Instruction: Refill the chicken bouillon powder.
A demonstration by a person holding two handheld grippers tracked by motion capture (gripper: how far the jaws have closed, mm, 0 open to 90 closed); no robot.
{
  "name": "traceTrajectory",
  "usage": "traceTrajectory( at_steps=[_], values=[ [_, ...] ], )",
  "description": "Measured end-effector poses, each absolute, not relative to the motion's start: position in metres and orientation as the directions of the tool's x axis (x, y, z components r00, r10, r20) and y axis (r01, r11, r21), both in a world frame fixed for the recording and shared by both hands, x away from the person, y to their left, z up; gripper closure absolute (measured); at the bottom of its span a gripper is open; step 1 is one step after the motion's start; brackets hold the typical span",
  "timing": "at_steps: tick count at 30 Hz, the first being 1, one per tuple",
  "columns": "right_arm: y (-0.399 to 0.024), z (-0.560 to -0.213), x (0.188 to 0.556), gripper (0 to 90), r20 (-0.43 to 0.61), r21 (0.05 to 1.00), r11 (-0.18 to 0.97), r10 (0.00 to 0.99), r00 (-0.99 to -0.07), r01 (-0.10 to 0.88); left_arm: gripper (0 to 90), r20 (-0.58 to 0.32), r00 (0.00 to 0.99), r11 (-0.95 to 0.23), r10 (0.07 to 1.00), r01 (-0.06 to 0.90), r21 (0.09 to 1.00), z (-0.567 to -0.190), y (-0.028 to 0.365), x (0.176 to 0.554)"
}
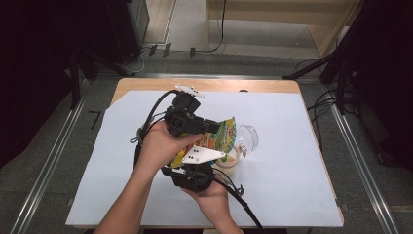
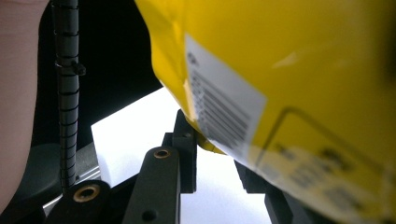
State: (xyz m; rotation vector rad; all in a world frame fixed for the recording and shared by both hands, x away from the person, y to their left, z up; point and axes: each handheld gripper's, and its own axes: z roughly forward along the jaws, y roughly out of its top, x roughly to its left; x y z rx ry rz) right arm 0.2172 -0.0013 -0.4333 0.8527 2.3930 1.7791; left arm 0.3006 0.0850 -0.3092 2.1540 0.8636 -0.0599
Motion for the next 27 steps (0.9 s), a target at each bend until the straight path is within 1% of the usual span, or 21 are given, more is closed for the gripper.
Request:
traceTrajectory(
  at_steps=[12, 16, 27],
  values=[
    [0.0006, -0.4329, 0.2175, 72.7, 0.288, 0.896, 0.188, 0.445, -0.848, 0.403, 82.3, -0.306, 0.765, -0.452, 0.566, 0.599, 0.661, -0.3093, 0.0857, 0.301],
    [0.0027, -0.4325, 0.2159, 71.9, 0.263, 0.9, 0.202, 0.456, -0.85, 0.387, 82.7, -0.305, 0.764, -0.453, 0.569, 0.601, 0.659, -0.3089, 0.0861, 0.3006],
    [0.0025, -0.4327, 0.2167, 73.5, 0.26, 0.899, 0.207, 0.456, -0.851, 0.386, 82.6, -0.313, 0.761, -0.448, 0.569, 0.605, 0.658, -0.3101, 0.087, 0.3021]
  ],
)
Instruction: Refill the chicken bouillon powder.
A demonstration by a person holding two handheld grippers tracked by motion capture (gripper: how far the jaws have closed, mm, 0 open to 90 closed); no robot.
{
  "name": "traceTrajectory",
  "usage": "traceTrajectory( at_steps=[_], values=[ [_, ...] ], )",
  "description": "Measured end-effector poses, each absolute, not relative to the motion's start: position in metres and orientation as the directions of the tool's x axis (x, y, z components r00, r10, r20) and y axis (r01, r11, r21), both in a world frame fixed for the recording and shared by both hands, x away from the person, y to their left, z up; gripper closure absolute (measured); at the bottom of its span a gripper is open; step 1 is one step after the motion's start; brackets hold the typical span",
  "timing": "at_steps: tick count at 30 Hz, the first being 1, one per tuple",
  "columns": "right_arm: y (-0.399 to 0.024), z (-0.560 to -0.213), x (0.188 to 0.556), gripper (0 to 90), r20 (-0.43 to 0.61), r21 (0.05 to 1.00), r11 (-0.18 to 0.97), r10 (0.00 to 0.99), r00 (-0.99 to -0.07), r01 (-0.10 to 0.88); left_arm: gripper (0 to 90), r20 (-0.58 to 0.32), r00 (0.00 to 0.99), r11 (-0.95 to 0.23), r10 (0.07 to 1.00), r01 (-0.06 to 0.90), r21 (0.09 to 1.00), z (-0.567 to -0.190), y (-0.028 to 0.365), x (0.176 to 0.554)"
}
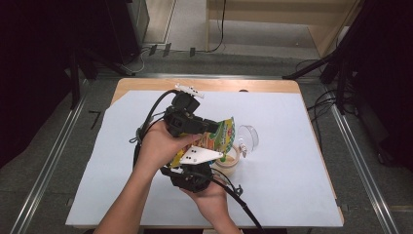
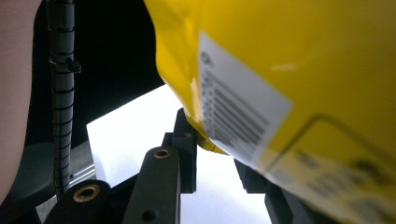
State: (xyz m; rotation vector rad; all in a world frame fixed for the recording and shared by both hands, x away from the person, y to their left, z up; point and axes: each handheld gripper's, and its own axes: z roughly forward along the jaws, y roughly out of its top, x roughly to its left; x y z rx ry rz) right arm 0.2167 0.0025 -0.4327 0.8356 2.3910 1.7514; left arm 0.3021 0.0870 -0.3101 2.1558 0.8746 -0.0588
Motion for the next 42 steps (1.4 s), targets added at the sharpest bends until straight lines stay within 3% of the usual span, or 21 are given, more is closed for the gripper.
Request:
traceTrajectory(
  at_steps=[42],
  values=[
    [0.0016, -0.4327, 0.2155, 74.1, 0.26, 0.893, 0.215, 0.467, -0.845, 0.394, 82.5, -0.321, 0.764, -0.445, 0.56, 0.604, 0.661, -0.3118, 0.0864, 0.303]
  ],
)
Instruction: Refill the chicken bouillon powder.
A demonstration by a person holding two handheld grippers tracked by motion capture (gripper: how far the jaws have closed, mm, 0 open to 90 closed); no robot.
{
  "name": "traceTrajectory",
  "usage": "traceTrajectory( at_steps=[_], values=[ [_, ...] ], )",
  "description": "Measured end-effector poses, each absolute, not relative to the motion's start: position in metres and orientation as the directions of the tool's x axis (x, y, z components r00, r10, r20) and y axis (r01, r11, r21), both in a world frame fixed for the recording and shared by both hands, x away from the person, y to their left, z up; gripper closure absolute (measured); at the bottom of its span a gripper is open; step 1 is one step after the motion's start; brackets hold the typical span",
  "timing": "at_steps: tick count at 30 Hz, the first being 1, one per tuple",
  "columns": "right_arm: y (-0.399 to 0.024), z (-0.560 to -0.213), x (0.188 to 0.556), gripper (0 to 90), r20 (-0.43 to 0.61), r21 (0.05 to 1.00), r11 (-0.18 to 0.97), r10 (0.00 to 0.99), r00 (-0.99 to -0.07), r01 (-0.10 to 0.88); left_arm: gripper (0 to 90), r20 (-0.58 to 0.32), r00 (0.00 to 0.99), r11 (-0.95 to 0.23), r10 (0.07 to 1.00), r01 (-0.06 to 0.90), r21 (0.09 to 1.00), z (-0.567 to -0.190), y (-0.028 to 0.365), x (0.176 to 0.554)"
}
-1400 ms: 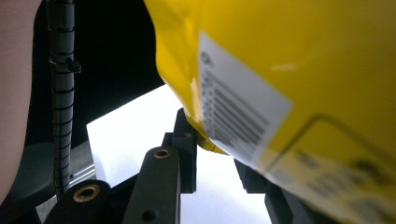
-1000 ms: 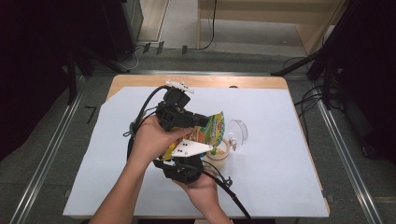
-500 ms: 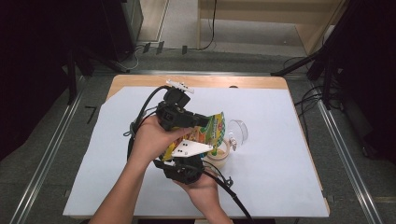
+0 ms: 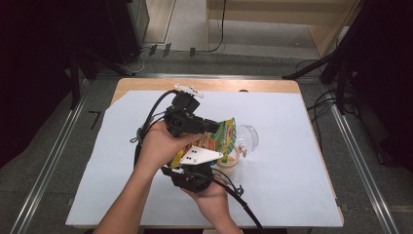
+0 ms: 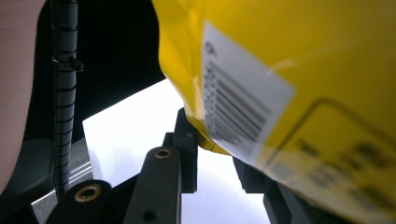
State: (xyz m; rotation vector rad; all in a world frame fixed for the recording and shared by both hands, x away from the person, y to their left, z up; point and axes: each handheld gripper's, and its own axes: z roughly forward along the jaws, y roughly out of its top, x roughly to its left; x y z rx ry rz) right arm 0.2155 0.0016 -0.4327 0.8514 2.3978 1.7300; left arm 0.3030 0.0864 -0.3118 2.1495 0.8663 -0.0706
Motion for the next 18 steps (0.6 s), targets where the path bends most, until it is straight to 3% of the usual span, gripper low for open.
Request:
traceTrajectory(
  at_steps=[18],
  values=[
    [-0.0015, -0.4327, 0.2138, 74.0, 0.252, 0.895, 0.218, 0.472, -0.845, 0.389, 82.8, -0.306, 0.772, -0.452, 0.557, 0.591, 0.668, -0.3124, 0.0821, 0.3014]
  ],
)
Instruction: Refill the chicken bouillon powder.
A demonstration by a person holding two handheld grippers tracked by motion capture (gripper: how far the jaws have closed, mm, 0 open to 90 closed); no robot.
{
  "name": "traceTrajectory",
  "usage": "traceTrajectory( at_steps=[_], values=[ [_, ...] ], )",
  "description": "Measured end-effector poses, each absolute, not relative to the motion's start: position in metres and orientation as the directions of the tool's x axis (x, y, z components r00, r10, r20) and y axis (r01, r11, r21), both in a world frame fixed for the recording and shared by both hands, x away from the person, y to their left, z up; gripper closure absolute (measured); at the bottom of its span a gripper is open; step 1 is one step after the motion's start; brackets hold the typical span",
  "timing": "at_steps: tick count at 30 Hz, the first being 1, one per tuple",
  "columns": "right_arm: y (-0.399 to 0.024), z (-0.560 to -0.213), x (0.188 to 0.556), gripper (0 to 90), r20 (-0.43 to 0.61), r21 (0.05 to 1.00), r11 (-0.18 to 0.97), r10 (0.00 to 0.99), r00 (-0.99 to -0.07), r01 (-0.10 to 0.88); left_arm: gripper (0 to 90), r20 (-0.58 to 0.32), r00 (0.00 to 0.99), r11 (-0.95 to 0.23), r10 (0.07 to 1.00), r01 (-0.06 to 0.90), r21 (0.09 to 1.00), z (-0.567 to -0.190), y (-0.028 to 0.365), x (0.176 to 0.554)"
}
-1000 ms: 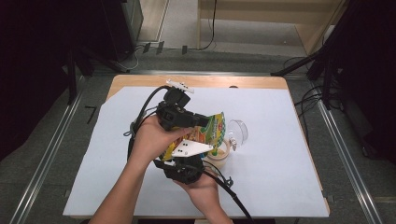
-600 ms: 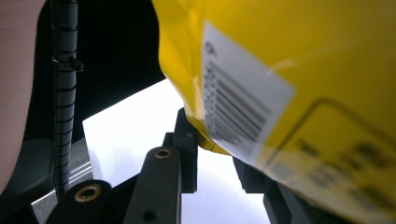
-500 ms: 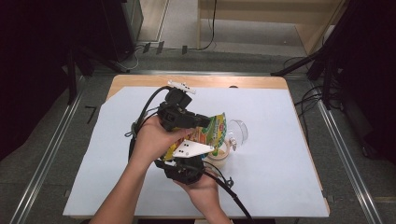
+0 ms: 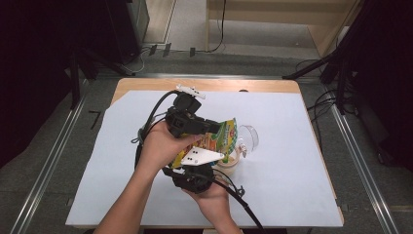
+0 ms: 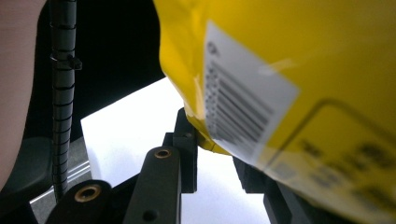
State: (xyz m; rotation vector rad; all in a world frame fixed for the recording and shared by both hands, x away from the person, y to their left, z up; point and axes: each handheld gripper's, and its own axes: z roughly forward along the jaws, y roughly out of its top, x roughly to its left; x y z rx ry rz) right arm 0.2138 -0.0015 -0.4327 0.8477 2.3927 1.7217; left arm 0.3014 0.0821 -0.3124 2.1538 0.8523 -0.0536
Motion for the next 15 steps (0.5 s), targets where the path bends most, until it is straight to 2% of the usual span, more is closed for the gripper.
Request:
traceTrajectory(
  at_steps=[15],
  values=[
    [-0.0006, -0.4346, 0.2148, 74.6, 0.269, 0.9, 0.186, 0.473, -0.839, 0.394, 83.1, -0.294, 0.775, -0.457, 0.559, 0.584, 0.671, -0.3097, 0.0799, 0.2972]
  ],
)
